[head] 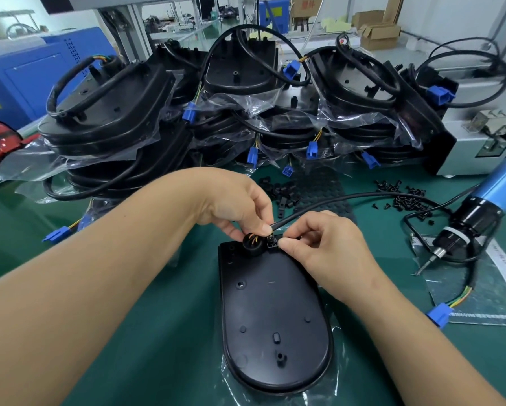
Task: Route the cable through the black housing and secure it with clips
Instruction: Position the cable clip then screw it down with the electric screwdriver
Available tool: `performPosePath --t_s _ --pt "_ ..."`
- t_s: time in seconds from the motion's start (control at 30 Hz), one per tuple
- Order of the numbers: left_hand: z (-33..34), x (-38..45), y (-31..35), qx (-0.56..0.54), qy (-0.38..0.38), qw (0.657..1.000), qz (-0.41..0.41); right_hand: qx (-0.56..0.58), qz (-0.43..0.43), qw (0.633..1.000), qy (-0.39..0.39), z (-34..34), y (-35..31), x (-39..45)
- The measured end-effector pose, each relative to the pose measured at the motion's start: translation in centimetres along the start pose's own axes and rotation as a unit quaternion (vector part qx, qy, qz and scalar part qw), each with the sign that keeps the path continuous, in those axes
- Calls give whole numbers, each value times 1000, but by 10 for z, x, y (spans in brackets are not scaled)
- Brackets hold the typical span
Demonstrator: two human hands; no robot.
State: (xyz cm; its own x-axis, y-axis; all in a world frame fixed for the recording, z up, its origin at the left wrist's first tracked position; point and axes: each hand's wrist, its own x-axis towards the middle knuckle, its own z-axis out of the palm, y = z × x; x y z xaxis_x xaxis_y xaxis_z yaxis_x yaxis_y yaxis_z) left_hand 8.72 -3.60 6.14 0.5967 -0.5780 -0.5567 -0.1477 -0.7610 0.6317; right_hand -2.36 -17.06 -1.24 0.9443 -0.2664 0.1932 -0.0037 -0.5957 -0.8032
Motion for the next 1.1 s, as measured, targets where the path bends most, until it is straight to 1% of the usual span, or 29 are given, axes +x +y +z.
performPosePath --t_s 0.23,0.4,0.47,0.67,0.83,0.93,1.1 --pt "-1 0 1 6 -2 1000 -5 1 -3 1000 -1 -1 0 0" --pt "4 0 0 16 38 999 1 -4 -6 1000 0 -1 0 1" --pt "4 1 0 22 40 999 -2 -4 -7 1000 0 -1 0 0" --pt "5 1 -2 8 27 1000 -6 2 -8 1000 3 -1 1 1" --pt "2 -1 -10 -58 -23 998 -1 12 -6 1000 3 -1 0 1" --pt "1 -1 -9 -41 -41 998 -2 9 -5 1000 4 0 0 1" --pt "-2 3 1 13 -36 999 -16 7 -5 1000 4 0 1 0"
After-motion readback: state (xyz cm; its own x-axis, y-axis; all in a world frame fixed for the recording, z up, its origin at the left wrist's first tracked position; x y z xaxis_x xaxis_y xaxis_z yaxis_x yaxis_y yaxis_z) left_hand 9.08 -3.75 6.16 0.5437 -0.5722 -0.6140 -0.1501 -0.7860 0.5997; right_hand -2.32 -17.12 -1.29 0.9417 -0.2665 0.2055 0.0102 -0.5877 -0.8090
